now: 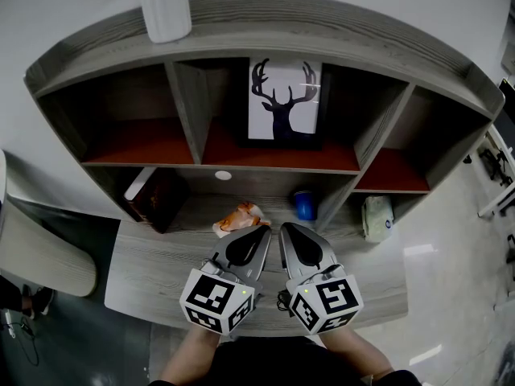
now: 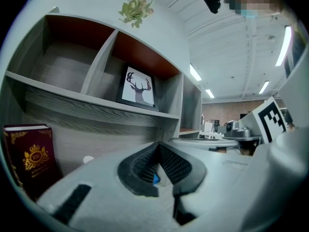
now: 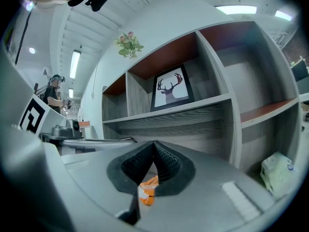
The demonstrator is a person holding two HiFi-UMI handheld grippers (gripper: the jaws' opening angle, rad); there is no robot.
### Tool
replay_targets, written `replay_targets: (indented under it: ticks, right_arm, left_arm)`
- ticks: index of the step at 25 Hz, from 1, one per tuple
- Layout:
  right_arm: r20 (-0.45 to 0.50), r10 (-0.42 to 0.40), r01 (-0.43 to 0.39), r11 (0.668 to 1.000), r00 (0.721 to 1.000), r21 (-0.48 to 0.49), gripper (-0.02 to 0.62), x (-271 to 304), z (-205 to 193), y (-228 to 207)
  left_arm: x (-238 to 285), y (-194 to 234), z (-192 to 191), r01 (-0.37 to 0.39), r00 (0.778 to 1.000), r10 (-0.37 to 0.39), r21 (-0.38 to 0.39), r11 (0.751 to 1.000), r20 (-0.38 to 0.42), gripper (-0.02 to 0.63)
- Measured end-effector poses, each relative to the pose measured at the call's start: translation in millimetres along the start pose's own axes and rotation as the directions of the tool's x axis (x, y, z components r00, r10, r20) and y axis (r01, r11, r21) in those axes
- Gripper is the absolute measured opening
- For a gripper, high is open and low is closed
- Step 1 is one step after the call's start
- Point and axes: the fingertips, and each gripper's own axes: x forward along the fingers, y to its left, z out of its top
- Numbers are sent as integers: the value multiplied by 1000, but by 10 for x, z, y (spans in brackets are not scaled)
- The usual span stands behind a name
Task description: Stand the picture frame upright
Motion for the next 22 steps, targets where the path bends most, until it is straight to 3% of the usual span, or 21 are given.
replay_targets:
  ticks: [22]
  right_arm:
    - [2, -8, 8, 1000, 1000, -18, 0, -49, 24, 54]
  left_arm:
    - [-64, -51, -18, 7, 1000, -6, 36, 999, -12, -3]
